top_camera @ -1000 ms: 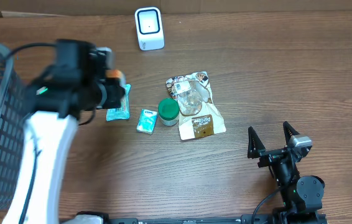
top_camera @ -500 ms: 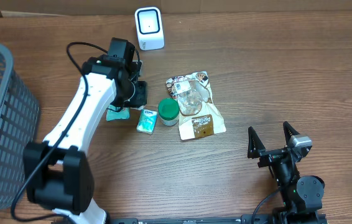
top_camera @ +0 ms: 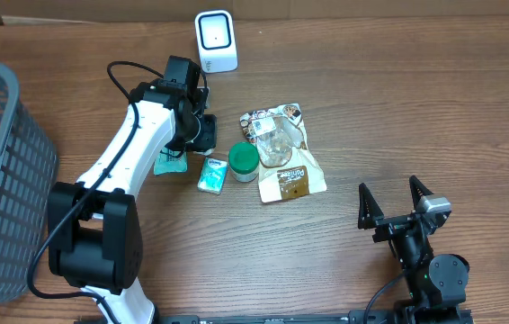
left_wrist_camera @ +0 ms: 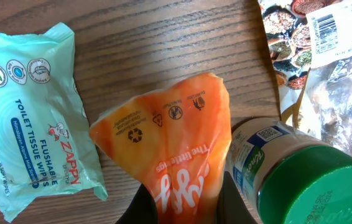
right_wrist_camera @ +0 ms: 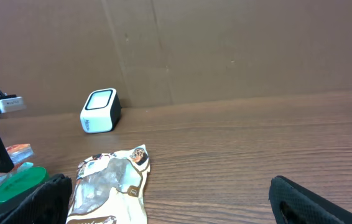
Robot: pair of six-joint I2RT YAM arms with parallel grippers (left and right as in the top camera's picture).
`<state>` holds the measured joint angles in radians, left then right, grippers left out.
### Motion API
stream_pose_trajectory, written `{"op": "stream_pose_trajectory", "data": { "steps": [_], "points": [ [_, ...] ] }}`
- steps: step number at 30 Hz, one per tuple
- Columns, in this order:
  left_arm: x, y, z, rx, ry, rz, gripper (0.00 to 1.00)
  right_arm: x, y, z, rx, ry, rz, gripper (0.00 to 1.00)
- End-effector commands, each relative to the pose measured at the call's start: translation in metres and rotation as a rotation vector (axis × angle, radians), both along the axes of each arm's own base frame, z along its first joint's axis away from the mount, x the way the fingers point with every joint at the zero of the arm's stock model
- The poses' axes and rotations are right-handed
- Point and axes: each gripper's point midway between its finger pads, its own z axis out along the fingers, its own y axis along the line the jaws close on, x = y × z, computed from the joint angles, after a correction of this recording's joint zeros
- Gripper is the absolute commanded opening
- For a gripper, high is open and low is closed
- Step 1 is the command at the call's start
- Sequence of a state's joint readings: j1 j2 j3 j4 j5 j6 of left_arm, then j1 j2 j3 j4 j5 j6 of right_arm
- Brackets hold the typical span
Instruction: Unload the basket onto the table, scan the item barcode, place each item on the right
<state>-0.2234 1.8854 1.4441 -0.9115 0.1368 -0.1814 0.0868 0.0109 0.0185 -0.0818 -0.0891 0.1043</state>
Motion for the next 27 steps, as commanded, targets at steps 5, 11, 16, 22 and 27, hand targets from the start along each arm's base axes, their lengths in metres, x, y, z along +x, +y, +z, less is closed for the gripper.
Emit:
{"op": "stream_pose_trajectory", "data": {
  "steps": [5,11,16,22,27],
  "points": [
    [0.004,-0.005,-0.010,0.003,-0.021,-0.003,0.05,0.000,0.000,-0.002,0.003,-0.002,0.000,1.00],
    [0.009,-0.006,-0.023,-0.005,-0.058,-0.002,0.08,0.000,0.000,-0.002,0.003,-0.002,0.000,1.00],
    [0.008,-0.006,-0.032,-0.009,-0.069,-0.001,0.14,0.000,0.000,-0.002,0.003,-0.002,0.000,1.00],
    [0.001,-0.004,-0.042,-0.004,-0.051,-0.002,0.18,0.000,0.000,-0.002,0.003,-0.002,0.000,1.00],
    [-0.003,-0.003,-0.051,-0.005,-0.054,-0.002,0.37,0.000,0.000,-0.002,0.003,-0.002,0.000,1.00]
  ]
}}
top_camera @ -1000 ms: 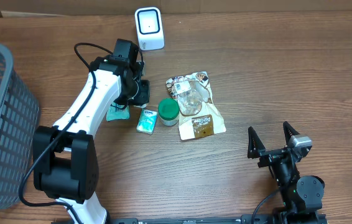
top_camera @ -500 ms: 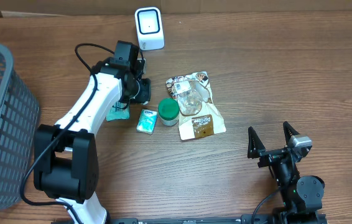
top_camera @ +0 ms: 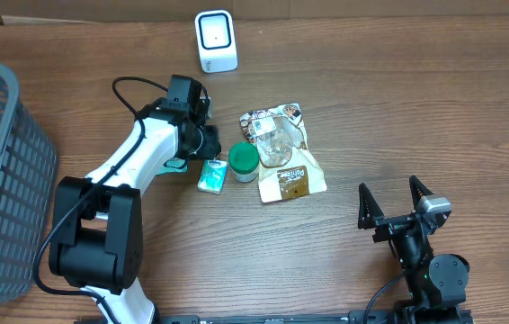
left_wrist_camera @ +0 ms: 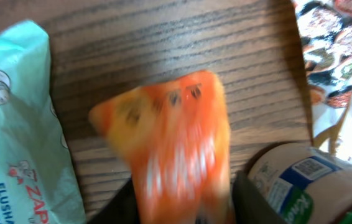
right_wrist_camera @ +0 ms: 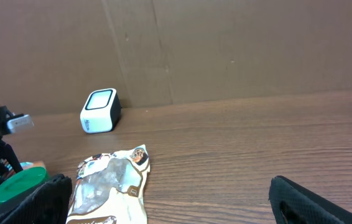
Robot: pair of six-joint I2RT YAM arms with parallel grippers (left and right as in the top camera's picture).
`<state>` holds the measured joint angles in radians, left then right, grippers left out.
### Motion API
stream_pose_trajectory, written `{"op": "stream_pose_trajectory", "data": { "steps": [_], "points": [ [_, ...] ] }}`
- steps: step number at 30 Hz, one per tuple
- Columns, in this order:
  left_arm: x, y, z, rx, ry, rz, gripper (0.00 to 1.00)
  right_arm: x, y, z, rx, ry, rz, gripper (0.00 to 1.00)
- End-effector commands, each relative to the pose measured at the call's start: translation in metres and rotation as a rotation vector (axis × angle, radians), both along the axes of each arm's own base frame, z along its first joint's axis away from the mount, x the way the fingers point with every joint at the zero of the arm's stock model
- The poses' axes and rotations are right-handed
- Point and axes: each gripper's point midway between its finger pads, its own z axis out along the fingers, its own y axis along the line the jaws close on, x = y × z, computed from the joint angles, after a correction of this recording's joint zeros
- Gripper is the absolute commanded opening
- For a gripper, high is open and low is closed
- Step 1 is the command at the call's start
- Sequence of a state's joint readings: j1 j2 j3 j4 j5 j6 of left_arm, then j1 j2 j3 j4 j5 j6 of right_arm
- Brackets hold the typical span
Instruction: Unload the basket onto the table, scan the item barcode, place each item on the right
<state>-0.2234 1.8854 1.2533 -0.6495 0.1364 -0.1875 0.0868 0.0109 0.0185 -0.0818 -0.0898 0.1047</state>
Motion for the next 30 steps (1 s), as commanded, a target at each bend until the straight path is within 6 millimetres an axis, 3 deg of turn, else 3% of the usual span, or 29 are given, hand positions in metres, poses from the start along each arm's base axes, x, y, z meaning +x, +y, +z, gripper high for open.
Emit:
{"op": "stream_pose_trajectory", "data": {
  "steps": [1,4,8,12,17,22,23,25,30],
  "points": [
    [-0.005,-0.003,-0.010,0.011,0.013,-0.008,0.44,0.000,0.000,-0.002,0.002,-0.002,-0.001,1.00],
    [-0.002,-0.003,-0.009,0.012,-0.003,-0.018,0.58,0.000,0.000,-0.002,0.002,-0.002,-0.001,1.00],
    [0.006,-0.004,-0.001,0.007,-0.022,-0.016,0.60,0.000,0.000,-0.002,0.002,-0.002,-0.001,1.00],
    [0.013,-0.006,0.021,0.005,-0.031,-0.015,0.59,0.000,0.000,-0.002,0.002,-0.002,-0.001,1.00],
    [0.019,-0.006,0.085,0.009,-0.053,-0.012,0.59,0.000,0.000,-0.002,0.002,-0.002,-0.001,1.00],
    [0.022,0.017,0.162,0.039,-0.120,0.022,0.65,0.000,0.000,-0.002,0.002,-0.002,-0.001,1.00],
    [0.018,0.029,0.186,0.045,-0.134,0.034,0.66,0.000,0.000,-0.002,0.002,-0.002,-0.001,1.00],
    [0.011,0.044,0.208,0.051,-0.147,0.057,0.66,0.000,0.000,-0.002,0.002,-0.002,-0.001,1.00],
    [-0.006,0.099,0.241,0.120,-0.169,0.186,0.68,0.000,0.000,-0.002,0.002,-0.002,-0.001,1.00]
  ]
}}
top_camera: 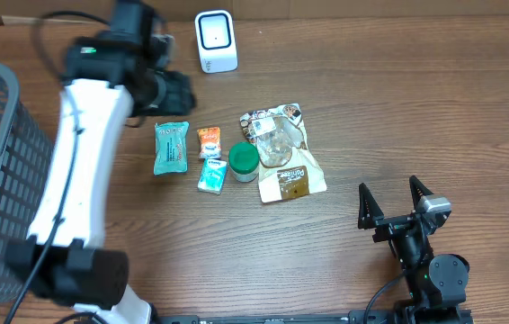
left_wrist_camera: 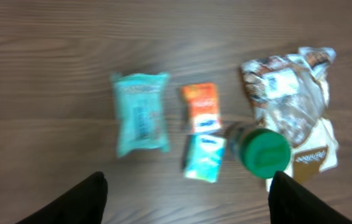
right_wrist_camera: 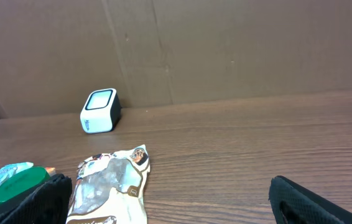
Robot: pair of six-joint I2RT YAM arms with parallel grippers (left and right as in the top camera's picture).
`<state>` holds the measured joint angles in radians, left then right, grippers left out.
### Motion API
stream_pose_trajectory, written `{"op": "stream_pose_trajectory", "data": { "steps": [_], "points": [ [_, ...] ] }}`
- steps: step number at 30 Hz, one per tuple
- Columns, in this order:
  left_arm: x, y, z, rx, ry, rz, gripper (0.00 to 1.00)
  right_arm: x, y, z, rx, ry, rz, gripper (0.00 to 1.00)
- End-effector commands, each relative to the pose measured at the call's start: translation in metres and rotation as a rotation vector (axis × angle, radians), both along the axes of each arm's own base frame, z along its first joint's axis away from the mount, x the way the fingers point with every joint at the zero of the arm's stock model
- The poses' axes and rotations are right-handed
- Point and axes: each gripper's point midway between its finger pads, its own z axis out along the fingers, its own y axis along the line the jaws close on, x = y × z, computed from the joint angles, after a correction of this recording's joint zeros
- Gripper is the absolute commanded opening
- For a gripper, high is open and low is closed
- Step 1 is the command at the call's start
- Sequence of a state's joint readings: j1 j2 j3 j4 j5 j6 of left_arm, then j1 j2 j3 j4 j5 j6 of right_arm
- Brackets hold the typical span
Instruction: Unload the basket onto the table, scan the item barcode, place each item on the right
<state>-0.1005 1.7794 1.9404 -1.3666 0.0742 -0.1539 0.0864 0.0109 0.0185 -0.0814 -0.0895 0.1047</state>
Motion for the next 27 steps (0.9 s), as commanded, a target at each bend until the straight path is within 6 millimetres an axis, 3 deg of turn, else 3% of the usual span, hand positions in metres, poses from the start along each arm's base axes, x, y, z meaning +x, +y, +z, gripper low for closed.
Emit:
{"op": "stream_pose_trajectory", "data": {
  "steps": [1,8,18,24,27],
  "points": [
    [-0.012,0.050,0.037,0.077,-0.076,0.103,0.69,0.000,0.000,-0.002,0.002,-0.001,0.000,1.00],
    [-0.032,0.100,0.037,0.107,-0.028,0.189,0.70,0.000,0.000,-0.002,0.002,-0.001,0.000,1.00],
    [-0.038,0.112,0.035,0.134,-0.008,0.124,0.89,0.000,0.000,-0.002,0.002,-0.001,0.000,1.00],
    [-0.039,0.122,0.036,0.147,-0.015,0.117,0.90,0.000,0.000,-0.002,0.002,-0.001,0.000,1.00],
    [-0.036,0.120,0.037,0.065,-0.037,0.111,0.95,0.000,0.000,-0.002,0.002,-0.002,0.000,1.00]
  ]
}}
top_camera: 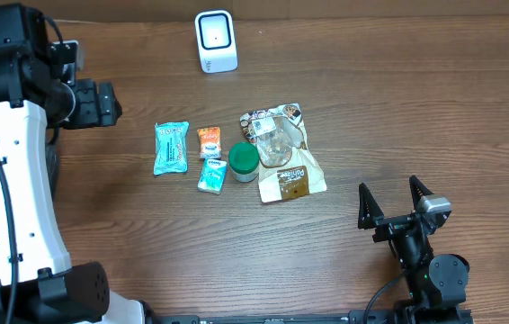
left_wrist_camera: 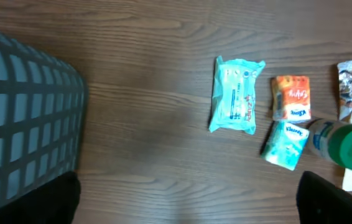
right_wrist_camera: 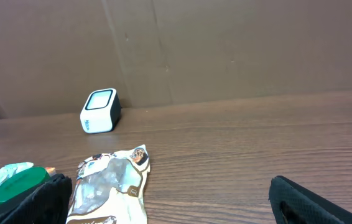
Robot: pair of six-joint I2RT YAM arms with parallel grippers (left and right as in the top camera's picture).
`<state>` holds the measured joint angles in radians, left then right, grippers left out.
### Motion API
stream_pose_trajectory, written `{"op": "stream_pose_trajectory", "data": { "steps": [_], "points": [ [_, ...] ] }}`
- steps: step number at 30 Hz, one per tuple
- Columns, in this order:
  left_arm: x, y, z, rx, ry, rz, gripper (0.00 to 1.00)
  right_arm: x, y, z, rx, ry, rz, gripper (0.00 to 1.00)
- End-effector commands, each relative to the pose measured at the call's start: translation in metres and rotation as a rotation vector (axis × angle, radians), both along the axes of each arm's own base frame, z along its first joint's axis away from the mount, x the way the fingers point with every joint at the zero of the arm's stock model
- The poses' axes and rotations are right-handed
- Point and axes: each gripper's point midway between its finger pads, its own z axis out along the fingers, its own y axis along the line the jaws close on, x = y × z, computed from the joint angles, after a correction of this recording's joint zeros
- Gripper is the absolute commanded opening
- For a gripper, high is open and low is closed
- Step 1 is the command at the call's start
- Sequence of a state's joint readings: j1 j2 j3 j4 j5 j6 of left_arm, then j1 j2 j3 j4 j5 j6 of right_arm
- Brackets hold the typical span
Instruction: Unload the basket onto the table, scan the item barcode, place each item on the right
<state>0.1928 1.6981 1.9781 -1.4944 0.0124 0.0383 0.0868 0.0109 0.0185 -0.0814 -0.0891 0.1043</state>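
Note:
The white barcode scanner stands at the table's back edge and also shows in the right wrist view. An orange packet lies flat between a teal wipes pack and a green-lidded jar. High at the far left, well away from the items, my left gripper is open and empty. My right gripper rests open at the front right.
A small teal tissue pack lies in front of the orange packet. A printed snack bag lies to the right of the jar. A grey mesh basket stands at the left edge, partly under my left arm.
My left gripper, open both times, has moved from beside the scanner at the back to the far left by the basket. The items and the right arm have not moved.
My left gripper was first shut on the orange packet, low between the wipes pack and the jar. It was still down on it a moment later. Then it was open and high near the scanner, the packet lying flat. Now it is farther left.

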Motion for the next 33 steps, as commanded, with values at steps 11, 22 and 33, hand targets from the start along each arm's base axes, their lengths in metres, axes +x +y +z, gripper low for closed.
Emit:
{"op": "stream_pose_trajectory", "data": {
  "steps": [11,22,33],
  "points": [
    [0.0049,0.0087,0.0102,-0.120,-0.079,-0.024,1.00,0.0001,0.0002,-0.0023,0.003,-0.001,0.000,1.00],
    [0.0052,0.0088,0.0103,-0.119,-0.080,-0.023,1.00,0.0001,0.0002,-0.0023,0.002,-0.001,0.000,1.00],
    [0.0052,0.0088,0.0103,-0.119,-0.080,-0.023,1.00,0.0006,-0.0025,-0.0022,-0.004,-0.003,-0.016,1.00]
  ]
}}
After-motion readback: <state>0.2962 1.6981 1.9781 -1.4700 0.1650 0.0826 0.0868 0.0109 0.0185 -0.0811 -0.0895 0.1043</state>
